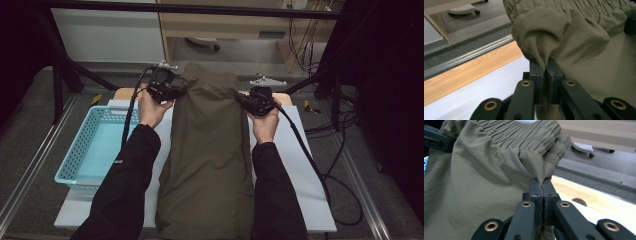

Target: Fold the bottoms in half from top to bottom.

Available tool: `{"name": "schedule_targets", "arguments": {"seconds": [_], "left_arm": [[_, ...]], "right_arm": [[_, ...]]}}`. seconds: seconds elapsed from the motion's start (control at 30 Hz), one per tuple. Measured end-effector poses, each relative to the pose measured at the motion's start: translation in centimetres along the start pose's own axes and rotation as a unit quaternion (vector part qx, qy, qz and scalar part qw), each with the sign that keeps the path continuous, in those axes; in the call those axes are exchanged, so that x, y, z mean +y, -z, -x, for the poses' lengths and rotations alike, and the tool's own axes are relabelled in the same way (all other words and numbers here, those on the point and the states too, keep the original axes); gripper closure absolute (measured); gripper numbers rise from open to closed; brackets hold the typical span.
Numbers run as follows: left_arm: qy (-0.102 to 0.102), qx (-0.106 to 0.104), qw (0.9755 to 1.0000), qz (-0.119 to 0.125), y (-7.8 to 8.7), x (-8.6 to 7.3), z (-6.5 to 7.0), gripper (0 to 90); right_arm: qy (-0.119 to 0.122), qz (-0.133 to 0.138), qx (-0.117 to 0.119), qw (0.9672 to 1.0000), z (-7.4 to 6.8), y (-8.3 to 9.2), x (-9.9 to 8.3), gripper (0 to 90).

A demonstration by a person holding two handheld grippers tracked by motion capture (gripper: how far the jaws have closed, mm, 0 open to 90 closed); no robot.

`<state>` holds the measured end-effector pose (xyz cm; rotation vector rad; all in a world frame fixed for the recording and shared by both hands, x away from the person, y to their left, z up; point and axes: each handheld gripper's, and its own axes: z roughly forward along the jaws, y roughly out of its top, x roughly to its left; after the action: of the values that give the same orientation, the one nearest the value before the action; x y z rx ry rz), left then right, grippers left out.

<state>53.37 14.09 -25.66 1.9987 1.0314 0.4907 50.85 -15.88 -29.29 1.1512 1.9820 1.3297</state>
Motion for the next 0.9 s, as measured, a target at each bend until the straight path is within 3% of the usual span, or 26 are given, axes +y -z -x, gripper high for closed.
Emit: {"name": "schedule_targets", "arguments": {"seconds": [0.37, 0.7, 0.9], "left_arm": [[-0.012, 0.006, 0.9998, 0.013, 0.4, 0.7, 0.2, 84.4], [-0.028, -0.015, 0.9995, 0.007, 1.2, -0.7, 0.9, 84.1], [-0.050, -0.017, 0.9986, -0.001, 1.6, -1.4, 1.7, 83.9]], "right_arm": [[0.011, 0.017, -0.009, 0.9997, -0.1, 0.3, 0.8, 88.9], [0.033, 0.001, 0.000, 0.9995, -0.5, 1.2, -0.3, 88.9], [0.054, -0.008, 0.001, 0.9985, -0.9, 1.6, -1.2, 88.9]]}}
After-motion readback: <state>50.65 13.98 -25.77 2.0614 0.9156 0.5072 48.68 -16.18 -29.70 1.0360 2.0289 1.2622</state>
